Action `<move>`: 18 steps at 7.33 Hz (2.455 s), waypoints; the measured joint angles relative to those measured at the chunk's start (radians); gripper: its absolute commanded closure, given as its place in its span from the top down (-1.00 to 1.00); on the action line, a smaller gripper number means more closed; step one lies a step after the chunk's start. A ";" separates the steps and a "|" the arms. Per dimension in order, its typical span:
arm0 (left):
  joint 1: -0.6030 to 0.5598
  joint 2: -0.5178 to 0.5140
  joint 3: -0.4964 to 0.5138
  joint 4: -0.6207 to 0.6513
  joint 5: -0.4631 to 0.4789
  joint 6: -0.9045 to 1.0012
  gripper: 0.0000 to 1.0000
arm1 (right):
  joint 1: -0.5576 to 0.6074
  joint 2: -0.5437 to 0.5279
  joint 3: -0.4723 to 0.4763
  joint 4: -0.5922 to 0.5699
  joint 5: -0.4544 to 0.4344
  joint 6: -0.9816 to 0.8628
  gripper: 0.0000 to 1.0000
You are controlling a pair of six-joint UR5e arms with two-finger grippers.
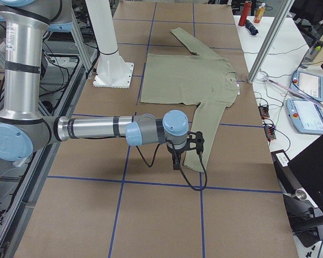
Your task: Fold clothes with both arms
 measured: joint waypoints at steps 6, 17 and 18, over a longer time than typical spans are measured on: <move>0.002 0.008 -0.003 -0.127 -0.001 -0.132 1.00 | -0.189 0.108 -0.401 0.524 -0.122 0.139 1.00; 0.002 0.003 -0.007 -0.130 -0.003 -0.134 1.00 | -0.309 0.286 -0.614 0.534 -0.125 0.170 1.00; 0.002 0.003 -0.007 -0.130 -0.003 -0.134 1.00 | -0.295 0.289 -0.612 0.532 -0.117 0.170 1.00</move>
